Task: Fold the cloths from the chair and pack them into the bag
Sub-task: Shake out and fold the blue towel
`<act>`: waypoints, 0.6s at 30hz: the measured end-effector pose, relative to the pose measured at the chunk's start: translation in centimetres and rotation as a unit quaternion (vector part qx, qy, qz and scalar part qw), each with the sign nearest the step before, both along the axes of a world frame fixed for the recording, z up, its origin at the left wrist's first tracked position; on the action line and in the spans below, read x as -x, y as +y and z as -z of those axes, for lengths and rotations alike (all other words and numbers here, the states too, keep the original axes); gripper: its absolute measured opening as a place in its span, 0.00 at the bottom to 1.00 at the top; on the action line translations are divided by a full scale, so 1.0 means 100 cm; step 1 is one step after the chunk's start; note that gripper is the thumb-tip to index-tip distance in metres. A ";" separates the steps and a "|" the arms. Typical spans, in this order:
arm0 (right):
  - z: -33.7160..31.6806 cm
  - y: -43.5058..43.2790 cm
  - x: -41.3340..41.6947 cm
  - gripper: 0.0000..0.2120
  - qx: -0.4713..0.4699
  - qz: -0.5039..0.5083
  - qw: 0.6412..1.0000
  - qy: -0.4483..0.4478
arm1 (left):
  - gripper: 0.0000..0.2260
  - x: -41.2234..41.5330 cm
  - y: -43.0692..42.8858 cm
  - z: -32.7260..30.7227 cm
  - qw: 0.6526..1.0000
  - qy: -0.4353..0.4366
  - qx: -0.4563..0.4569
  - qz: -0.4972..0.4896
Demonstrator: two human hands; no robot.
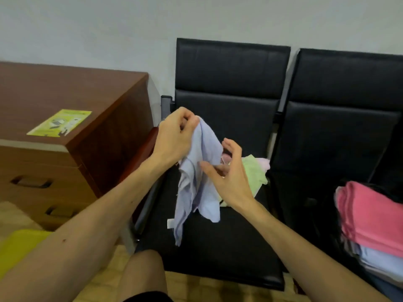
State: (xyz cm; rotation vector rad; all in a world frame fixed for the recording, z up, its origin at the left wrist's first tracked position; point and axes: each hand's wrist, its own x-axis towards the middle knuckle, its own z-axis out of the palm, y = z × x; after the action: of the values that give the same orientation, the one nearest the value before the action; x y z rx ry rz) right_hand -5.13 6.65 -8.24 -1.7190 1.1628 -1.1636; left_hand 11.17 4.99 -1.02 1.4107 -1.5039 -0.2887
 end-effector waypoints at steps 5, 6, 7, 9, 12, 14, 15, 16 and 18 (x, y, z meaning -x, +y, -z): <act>-0.031 0.044 0.040 0.27 0.095 0.006 0.995 0.013 | 0.06 0.040 0.022 -0.038 0.999 0.031 0.031 0.026; -0.034 0.051 0.047 0.24 0.118 0.015 0.992 0.030 | 0.07 0.049 0.027 -0.043 0.999 0.031 0.029 0.034; -0.034 0.055 0.052 0.22 0.130 0.027 0.990 0.048 | 0.07 0.055 0.030 -0.045 0.998 0.032 0.026 0.039; -0.033 0.068 0.064 0.19 0.145 0.046 0.986 0.074 | 0.07 0.069 0.040 -0.054 0.998 0.029 0.029 0.052; -0.030 0.078 0.076 0.14 0.149 0.058 0.984 0.080 | 0.07 0.082 0.050 -0.064 0.997 0.022 0.039 0.069; -0.030 0.085 0.083 0.10 0.133 0.071 0.986 0.067 | 0.08 0.091 0.058 -0.073 0.996 0.016 0.051 0.073; -0.030 0.087 0.086 0.09 0.120 0.080 0.988 0.058 | 0.08 0.094 0.061 -0.076 0.996 0.014 0.055 0.072; -0.031 0.089 0.089 0.07 0.112 0.092 0.988 0.048 | 0.08 0.098 0.065 -0.080 0.996 0.012 0.056 0.070; -0.033 0.093 0.096 0.07 0.117 0.121 0.984 0.051 | 0.08 0.105 0.071 -0.086 0.996 0.013 0.056 0.072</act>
State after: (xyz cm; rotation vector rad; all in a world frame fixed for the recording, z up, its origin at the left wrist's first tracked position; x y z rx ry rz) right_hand -14.71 15.93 -4.99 -1.8698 1.3714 -1.4208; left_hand 0.71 12.10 7.55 1.2096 -1.5789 -0.3043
